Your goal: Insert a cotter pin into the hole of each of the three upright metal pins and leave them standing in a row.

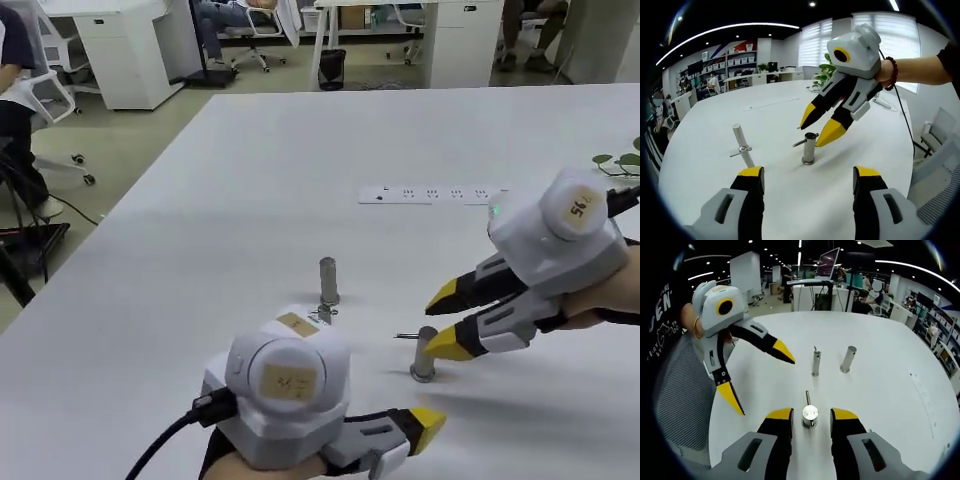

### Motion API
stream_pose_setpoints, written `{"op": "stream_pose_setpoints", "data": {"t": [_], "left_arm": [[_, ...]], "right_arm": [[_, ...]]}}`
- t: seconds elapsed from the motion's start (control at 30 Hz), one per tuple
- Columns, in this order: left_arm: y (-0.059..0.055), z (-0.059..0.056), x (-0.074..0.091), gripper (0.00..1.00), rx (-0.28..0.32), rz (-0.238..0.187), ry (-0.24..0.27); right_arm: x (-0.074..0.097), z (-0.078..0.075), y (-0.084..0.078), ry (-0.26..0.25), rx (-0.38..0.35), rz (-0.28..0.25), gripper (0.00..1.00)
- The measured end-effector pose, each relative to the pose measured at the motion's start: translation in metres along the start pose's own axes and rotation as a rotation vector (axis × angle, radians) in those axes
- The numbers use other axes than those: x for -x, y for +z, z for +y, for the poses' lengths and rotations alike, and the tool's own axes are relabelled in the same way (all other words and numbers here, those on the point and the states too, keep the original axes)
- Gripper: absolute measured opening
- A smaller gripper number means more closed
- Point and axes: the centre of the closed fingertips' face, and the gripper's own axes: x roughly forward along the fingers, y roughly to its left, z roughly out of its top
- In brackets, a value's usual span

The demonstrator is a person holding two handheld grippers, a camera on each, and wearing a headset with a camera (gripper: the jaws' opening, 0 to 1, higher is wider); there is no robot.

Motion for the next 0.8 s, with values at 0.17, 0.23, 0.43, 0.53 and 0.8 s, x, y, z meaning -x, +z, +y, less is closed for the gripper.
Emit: {"op": "stream_pose_setpoints", "data": {"t": [0.17,0.23,0.43,0.53,0.8], "left_arm": [[0.006,0.009,0.01,0.8,0.01,-0.034,0.017],[0.008,0.013,0.012,0.83,0.019,-0.045,0.02],[0.01,0.024,0.016,0.9,0.013,-0.061,0.04],[0.009,0.028,0.018,0.93,0.016,-0.062,0.046],[0.006,0.037,0.021,0.99,0.018,-0.051,0.052]], "right_arm": [[-0.003,0.001,-0.002,0.009,0.002,0.014,0.21],[-0.005,0.001,-0.003,0.011,0.004,0.02,0.2],[-0.008,0.001,-0.006,0.017,0.008,0.036,0.17],[-0.01,0.002,-0.008,0.019,0.016,0.049,0.15],[-0.014,0.001,-0.01,0.031,0.009,0.056,0.13]]}}
